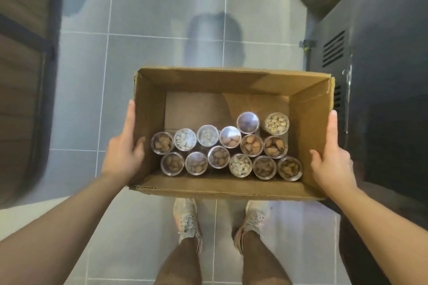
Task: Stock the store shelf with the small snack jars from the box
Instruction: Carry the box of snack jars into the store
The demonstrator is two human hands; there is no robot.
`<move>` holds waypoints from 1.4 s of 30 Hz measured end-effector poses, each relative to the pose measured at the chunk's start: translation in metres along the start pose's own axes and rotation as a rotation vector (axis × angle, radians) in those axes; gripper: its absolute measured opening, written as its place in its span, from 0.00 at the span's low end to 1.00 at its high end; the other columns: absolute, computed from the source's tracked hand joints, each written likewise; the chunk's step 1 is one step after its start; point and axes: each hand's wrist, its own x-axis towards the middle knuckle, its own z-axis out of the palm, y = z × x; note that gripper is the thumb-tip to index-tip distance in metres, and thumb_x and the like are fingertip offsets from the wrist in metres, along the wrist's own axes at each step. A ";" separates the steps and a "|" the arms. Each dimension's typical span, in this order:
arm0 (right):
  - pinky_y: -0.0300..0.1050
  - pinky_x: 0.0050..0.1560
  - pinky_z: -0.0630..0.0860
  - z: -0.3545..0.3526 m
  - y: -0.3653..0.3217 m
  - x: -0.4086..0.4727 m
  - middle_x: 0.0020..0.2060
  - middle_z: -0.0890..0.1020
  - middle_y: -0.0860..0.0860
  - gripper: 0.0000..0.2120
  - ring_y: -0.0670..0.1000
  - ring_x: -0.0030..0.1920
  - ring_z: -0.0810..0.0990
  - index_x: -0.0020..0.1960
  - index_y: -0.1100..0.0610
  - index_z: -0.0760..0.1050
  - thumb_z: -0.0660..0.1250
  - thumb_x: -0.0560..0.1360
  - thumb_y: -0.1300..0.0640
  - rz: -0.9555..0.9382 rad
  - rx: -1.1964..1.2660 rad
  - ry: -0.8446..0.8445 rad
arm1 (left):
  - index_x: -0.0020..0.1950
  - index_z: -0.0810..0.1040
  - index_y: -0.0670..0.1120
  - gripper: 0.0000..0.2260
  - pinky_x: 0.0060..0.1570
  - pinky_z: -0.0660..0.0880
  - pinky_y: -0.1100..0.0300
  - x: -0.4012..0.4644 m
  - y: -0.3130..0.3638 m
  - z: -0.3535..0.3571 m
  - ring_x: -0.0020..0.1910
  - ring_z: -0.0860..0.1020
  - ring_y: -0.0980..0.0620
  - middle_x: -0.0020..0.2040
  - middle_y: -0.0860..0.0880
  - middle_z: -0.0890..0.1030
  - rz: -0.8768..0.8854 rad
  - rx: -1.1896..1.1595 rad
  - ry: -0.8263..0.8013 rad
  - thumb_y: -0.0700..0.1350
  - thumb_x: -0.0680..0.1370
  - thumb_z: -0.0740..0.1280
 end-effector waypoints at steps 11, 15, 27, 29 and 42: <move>0.60 0.53 0.78 -0.230 -0.160 -0.091 0.52 0.82 0.63 0.52 0.58 0.40 0.79 0.77 0.35 0.26 0.66 0.80 0.62 -0.091 0.006 0.134 | 0.78 0.38 0.72 0.46 0.44 0.77 0.44 -0.031 0.134 -0.292 0.40 0.80 0.35 0.42 0.37 0.81 0.139 -0.023 0.083 0.40 0.80 0.66; 0.61 0.53 0.81 -0.300 -0.197 -0.115 0.55 0.82 0.64 0.55 0.62 0.46 0.84 0.74 0.30 0.24 0.66 0.80 0.62 -0.149 0.003 0.153 | 0.78 0.38 0.70 0.45 0.49 0.79 0.43 -0.060 0.173 -0.375 0.43 0.81 0.36 0.49 0.37 0.83 0.194 -0.019 0.105 0.38 0.80 0.66; 0.44 0.39 0.83 -0.432 -0.263 -0.076 0.48 0.81 0.51 0.58 0.47 0.35 0.83 0.71 0.30 0.20 0.67 0.79 0.66 -0.317 -0.068 0.121 | 0.73 0.37 0.77 0.48 0.53 0.79 0.49 -0.048 0.248 -0.467 0.47 0.83 0.45 0.53 0.46 0.84 0.186 -0.050 0.179 0.39 0.79 0.66; 0.46 0.43 0.83 -0.450 -0.271 -0.053 0.48 0.80 0.51 0.58 0.47 0.37 0.83 0.72 0.30 0.21 0.67 0.79 0.65 -0.339 -0.046 0.105 | 0.70 0.35 0.80 0.49 0.55 0.78 0.49 -0.031 0.263 -0.474 0.50 0.83 0.43 0.57 0.44 0.84 0.176 -0.035 0.215 0.39 0.79 0.67; 0.55 0.47 0.82 -0.554 -0.355 0.115 0.45 0.83 0.56 0.57 0.55 0.40 0.83 0.72 0.33 0.20 0.65 0.75 0.64 -0.496 -0.118 0.094 | 0.73 0.35 0.78 0.51 0.37 0.83 0.48 0.082 0.363 -0.516 0.34 0.83 0.48 0.50 0.42 0.84 0.087 -0.013 0.335 0.38 0.78 0.69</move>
